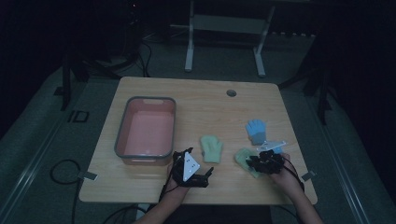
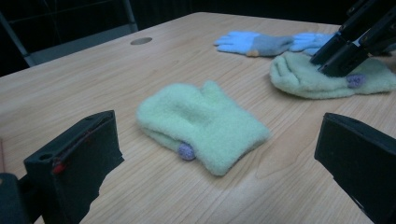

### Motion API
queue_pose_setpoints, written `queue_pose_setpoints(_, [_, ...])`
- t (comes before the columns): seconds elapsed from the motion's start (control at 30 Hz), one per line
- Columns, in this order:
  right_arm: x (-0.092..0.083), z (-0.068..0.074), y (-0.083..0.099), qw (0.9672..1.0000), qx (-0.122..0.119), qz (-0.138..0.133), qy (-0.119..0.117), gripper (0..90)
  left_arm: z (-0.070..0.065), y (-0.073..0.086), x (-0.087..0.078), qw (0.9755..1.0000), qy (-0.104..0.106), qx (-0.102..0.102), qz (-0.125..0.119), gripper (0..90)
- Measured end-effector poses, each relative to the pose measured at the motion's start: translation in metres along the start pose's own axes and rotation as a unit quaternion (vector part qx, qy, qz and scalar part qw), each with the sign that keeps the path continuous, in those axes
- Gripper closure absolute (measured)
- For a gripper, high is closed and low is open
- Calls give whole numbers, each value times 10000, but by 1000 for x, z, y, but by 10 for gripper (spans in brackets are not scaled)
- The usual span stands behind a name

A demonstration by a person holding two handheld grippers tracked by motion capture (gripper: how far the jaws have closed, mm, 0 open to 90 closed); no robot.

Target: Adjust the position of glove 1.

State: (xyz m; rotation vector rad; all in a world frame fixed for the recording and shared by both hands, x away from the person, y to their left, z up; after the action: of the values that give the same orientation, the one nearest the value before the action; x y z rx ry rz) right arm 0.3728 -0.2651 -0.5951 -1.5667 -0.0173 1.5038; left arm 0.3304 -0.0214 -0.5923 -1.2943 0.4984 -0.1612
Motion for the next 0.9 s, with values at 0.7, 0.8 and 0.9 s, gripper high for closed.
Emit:
queue_pose_setpoints(0.7, [-33,14,-60,9824,1057,-1065,1111,871,0,0,0,10000,-13,35,-29,2])
queue_pose_setpoints(0.8, [-37,15,-68,9762,1235,-1178,1341,872,-1,0,0,10000,-9,41,-29,2])
queue_pose_setpoints(0.9, [-39,15,-74,9698,1390,-1254,1564,872,-1,0,-1,10000,-1,29,-33,2])
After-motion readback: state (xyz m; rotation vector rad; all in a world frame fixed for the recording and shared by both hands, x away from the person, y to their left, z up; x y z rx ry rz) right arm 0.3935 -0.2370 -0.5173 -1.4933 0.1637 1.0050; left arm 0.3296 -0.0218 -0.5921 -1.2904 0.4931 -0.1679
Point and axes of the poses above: each handheld gripper's, and its own axes: x roughly forward along the jaws, y roughly out of its underside, z roughly to its left, the point moved 7 cm from there along x, roughly forward along the jaws, and after that the axes turned 14 degrees about -y, right-handed, at the moved point
